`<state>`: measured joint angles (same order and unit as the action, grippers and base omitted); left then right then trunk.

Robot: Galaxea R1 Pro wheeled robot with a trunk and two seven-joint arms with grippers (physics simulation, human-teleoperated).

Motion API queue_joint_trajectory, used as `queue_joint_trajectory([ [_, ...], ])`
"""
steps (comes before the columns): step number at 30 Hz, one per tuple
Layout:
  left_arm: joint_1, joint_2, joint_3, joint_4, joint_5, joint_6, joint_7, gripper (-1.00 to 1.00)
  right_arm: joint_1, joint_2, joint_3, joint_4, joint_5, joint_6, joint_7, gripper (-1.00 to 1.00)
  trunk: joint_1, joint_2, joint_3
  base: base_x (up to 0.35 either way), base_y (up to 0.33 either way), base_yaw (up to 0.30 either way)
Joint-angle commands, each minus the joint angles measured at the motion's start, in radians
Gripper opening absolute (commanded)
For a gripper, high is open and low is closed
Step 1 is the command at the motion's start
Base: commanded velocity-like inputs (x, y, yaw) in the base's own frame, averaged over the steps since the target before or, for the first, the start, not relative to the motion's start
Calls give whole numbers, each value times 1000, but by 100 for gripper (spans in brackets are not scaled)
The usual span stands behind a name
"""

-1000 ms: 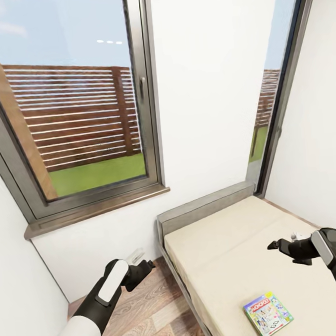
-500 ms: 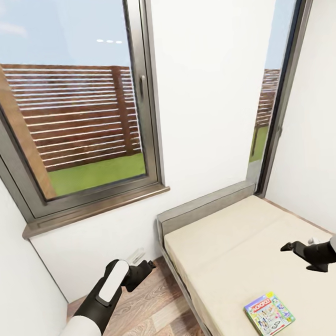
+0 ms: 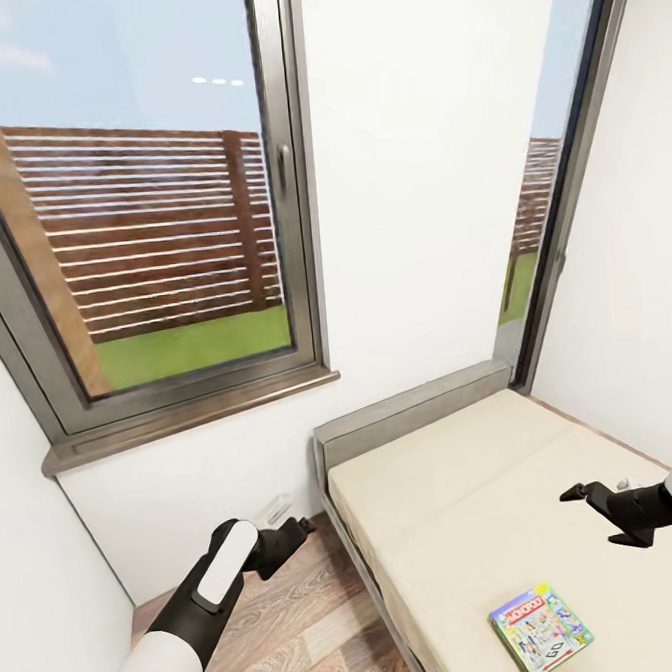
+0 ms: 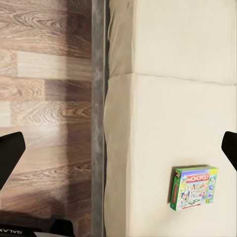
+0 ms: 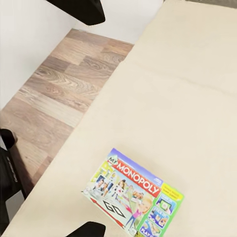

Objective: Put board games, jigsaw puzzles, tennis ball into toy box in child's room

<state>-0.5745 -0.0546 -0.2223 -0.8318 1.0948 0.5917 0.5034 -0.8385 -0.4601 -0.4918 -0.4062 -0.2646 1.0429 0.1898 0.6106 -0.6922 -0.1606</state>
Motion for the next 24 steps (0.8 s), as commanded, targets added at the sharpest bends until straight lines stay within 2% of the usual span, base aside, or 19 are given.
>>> queue_joint_trajectory([
  [1,-1,0,-2,-1,9,0,3,100,-4,-1,-9,5,8,4,7,100,4,-9,-5,0,0,0],
  [11,0,1,-1,-1,6,-1,-23,100,-10,0,-16,20,7,4,4,100,43,-79,-36,0,0,0],
  [24,1,1,-1,-1,5,-1,-26,100,-10,-1,-19,23,6,4,6,100,92,-170,-77,0,0,-20],
])
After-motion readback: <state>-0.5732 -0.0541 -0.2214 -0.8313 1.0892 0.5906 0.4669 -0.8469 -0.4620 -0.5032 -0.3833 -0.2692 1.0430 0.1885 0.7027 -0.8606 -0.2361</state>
